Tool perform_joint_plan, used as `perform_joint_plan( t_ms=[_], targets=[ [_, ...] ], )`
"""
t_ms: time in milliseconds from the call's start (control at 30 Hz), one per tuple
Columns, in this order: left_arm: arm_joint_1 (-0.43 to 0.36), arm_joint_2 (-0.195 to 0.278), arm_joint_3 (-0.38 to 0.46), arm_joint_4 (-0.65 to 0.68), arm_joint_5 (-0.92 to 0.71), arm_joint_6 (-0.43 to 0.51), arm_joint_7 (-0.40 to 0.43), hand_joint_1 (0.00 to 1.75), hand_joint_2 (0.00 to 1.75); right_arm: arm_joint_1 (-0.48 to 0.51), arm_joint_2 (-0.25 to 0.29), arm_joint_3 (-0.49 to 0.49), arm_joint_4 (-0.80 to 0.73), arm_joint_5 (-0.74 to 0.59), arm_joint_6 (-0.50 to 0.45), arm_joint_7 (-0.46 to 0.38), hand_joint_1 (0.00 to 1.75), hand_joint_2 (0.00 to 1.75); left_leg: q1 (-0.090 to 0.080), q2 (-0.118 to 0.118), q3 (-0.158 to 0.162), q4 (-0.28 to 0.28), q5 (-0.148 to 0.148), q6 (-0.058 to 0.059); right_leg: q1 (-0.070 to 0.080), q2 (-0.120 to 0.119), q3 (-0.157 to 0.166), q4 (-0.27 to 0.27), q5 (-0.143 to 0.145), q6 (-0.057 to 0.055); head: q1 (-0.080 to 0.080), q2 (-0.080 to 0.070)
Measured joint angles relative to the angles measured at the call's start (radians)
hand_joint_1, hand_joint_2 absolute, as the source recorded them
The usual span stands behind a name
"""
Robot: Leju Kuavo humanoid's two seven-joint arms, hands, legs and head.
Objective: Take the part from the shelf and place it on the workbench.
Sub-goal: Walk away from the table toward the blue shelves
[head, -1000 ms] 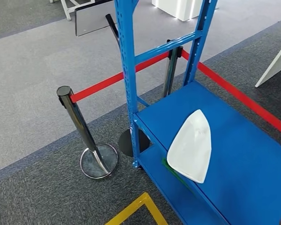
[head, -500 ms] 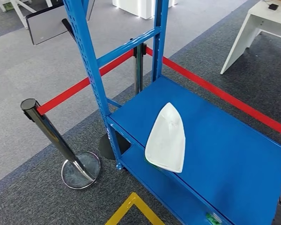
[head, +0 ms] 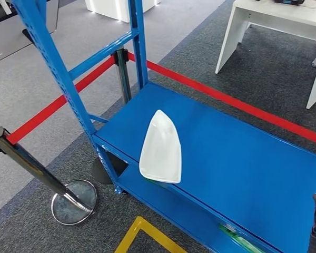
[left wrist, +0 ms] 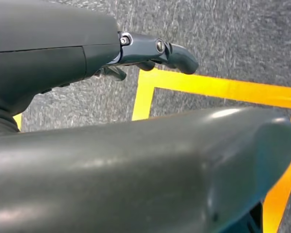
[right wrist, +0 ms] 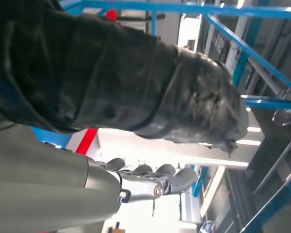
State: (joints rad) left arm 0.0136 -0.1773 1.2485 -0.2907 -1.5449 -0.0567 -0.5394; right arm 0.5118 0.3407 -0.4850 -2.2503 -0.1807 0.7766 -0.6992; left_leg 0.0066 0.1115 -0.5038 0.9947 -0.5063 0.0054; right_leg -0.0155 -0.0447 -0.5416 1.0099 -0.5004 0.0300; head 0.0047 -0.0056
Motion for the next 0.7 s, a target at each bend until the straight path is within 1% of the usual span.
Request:
perform_joint_plan(
  t_ms=[33,67,100,133,167,200,233,267,300,333,367,400,433,467,500,533,567,600,633,667,700],
  targets=[
    [-0.001,0.000,-0.001,0.000,0.000,0.000,0.000,0.00,0.00,0.003,0.000,0.001,-0.001,0.014,0.007,0.000,0.00,0.00,0.002,-0.004,0.002,0.004,-0.005,-0.006,-0.001,0.008,0.000,-0.001,0.002,-0.007,-0.001,0.000],
    [-0.002,0.001,-0.002,0.000,0.000,0.000,0.000,0.00,0.00,0.006,0.000,0.004,-0.003,0.029,0.013,0.000,0.00,0.00,0.005,-0.021,-0.003,0.019,-0.020,-0.011,-0.002,0.017,0.001,-0.003,0.004,-0.014,-0.002,0.000],
    [-0.003,0.001,-0.003,0.001,0.000,0.000,0.000,0.00,0.00,0.009,0.000,0.007,-0.004,0.040,0.016,0.000,0.00,0.00,0.007,-0.045,-0.016,0.055,-0.045,-0.016,-0.004,0.026,0.004,-0.004,0.007,-0.020,-0.004,0.000],
    [-0.002,0.002,-0.003,0.002,0.000,0.000,0.001,0.00,0.00,0.011,0.000,0.010,-0.004,0.046,0.016,0.000,0.00,0.00,0.008,-0.073,-0.040,0.112,-0.079,-0.019,-0.005,0.035,0.006,-0.005,0.010,-0.025,-0.007,0.000],
    [-0.001,0.002,-0.003,0.002,0.000,0.000,0.001,0.00,0.00,0.012,0.000,0.013,-0.004,0.044,0.013,0.000,0.00,0.00,0.009,-0.092,-0.071,0.182,-0.113,-0.019,-0.004,0.046,0.004,-0.004,0.012,-0.028,-0.010,0.000],
    [0.002,0.002,-0.003,0.003,0.000,0.000,0.001,0.00,0.00,0.013,0.000,0.013,-0.003,0.035,0.006,0.000,0.00,0.00,0.009,-0.099,-0.101,0.247,-0.137,-0.019,-0.003,0.058,0.003,-0.004,0.012,-0.030,-0.012,0.000],
    [0.004,0.002,-0.003,0.004,0.000,0.000,0.002,0.00,0.00,0.013,0.000,0.012,0.000,0.019,-0.002,0.000,0.00,0.00,0.008,-0.102,-0.121,0.287,-0.144,-0.017,-0.001,0.072,0.003,-0.004,0.013,-0.030,-0.013,0.000],
    [0.005,0.001,-0.003,0.004,0.000,0.001,0.003,0.00,0.00,0.013,0.000,0.007,0.005,-0.007,-0.011,0.000,0.00,0.00,0.008,-0.104,-0.126,0.291,-0.130,-0.014,0.000,0.086,0.004,-0.004,0.013,-0.031,-0.014,0.000],
    [0.006,0.001,-0.003,0.004,0.000,0.001,0.003,0.00,0.00,0.012,0.000,-0.001,0.014,-0.038,-0.016,0.000,0.00,0.00,0.008,-0.108,-0.113,0.254,-0.096,-0.009,0.001,0.100,0.006,-0.004,0.013,-0.031,-0.014,0.000],
    [0.007,0.000,-0.003,0.004,0.000,0.001,0.004,0.00,0.00,0.009,0.000,-0.014,0.027,-0.074,-0.019,0.000,0.00,0.00,0.008,-0.123,-0.088,0.188,-0.053,-0.003,0.002,0.114,0.008,-0.004,0.013,-0.030,-0.015,0.000],
    [0.008,0.000,-0.003,0.004,0.000,0.001,0.005,0.00,0.00,0.004,0.000,-0.031,0.045,-0.112,-0.020,0.000,0.00,0.00,0.008,-0.149,-0.061,0.120,-0.017,0.004,0.003,0.127,0.007,-0.003,0.012,-0.029,-0.015,0.000],
    [0.009,-0.002,-0.003,0.004,0.000,0.002,0.006,0.00,0.00,-0.004,0.000,-0.050,0.068,-0.147,-0.018,0.000,0.00,0.00,0.008,-0.173,-0.039,0.061,0.005,0.010,0.003,0.140,0.005,-0.001,0.013,-0.025,-0.016,0.000],
    [0.010,-0.004,-0.003,0.004,0.000,0.002,0.007,0.00,0.00,-0.014,0.000,-0.071,0.095,-0.178,-0.015,0.000,0.00,0.00,0.008,-0.191,-0.026,0.026,0.013,0.013,0.002,0.153,0.001,0.000,0.014,-0.020,-0.017,0.000],
    [0.010,-0.007,-0.003,0.004,0.000,0.001,0.008,0.00,0.00,-0.022,0.000,-0.093,0.123,-0.205,-0.009,0.000,0.00,0.00,0.007,-0.198,-0.022,0.015,0.010,0.014,0.000,0.164,-0.007,0.000,0.016,-0.013,-0.017,0.000],
    [0.011,-0.011,-0.003,0.003,0.000,0.001,0.009,0.00,0.00,-0.029,0.000,-0.115,0.154,-0.227,0.000,0.000,0.00,0.00,0.007,-0.188,-0.020,0.008,0.010,0.015,-0.002,0.176,-0.013,-0.002,0.020,-0.005,-0.019,0.000],
    [0.010,-0.015,-0.004,0.002,0.000,-0.001,0.011,0.00,0.00,-0.033,0.000,-0.137,0.187,-0.246,0.010,0.000,0.00,0.00,0.007,-0.176,-0.018,0.002,0.013,0.017,-0.004,0.177,-0.019,-0.003,0.021,0.001,-0.019,0.000],
    [0.010,-0.020,-0.005,0.000,0.000,-0.002,0.012,0.00,0.00,-0.038,0.000,-0.157,0.221,-0.261,0.024,0.000,0.00,0.00,0.008,-0.164,-0.016,-0.006,0.017,0.021,-0.003,0.160,-0.026,0.005,0.014,0.007,-0.016,0.000],
    [0.011,-0.024,-0.007,-0.002,0.000,-0.003,0.014,0.00,0.00,-0.047,0.000,-0.177,0.257,-0.271,0.039,0.000,0.00,0.00,0.010,-0.149,-0.013,-0.014,0.022,0.026,-0.002,0.132,-0.040,0.029,-0.005,0.011,-0.010,0.000],
    [0.013,-0.028,-0.009,-0.003,0.000,-0.003,0.016,0.00,0.00,-0.058,0.000,-0.195,0.292,-0.275,0.054,0.001,0.00,0.00,0.010,-0.134,-0.012,-0.020,0.024,0.030,-0.001,0.098,-0.061,0.074,-0.034,0.014,-0.004,0.000],
    [0.016,-0.032,-0.011,-0.005,0.000,-0.003,0.018,0.00,0.00,-0.067,0.001,-0.209,0.324,-0.276,0.066,0.001,0.00,0.00,0.008,-0.118,-0.012,-0.021,0.025,0.033,0.000,0.070,-0.092,0.137,-0.070,0.018,0.001,0.000],
    [0.019,-0.035,-0.013,-0.006,0.000,-0.003,0.019,0.00,0.00,-0.075,0.001,-0.222,0.352,-0.275,0.075,0.001,0.00,0.00,0.007,-0.101,-0.013,-0.021,0.025,0.034,-0.002,0.057,-0.123,0.203,-0.101,0.022,0.005,0.000]
  ],
)
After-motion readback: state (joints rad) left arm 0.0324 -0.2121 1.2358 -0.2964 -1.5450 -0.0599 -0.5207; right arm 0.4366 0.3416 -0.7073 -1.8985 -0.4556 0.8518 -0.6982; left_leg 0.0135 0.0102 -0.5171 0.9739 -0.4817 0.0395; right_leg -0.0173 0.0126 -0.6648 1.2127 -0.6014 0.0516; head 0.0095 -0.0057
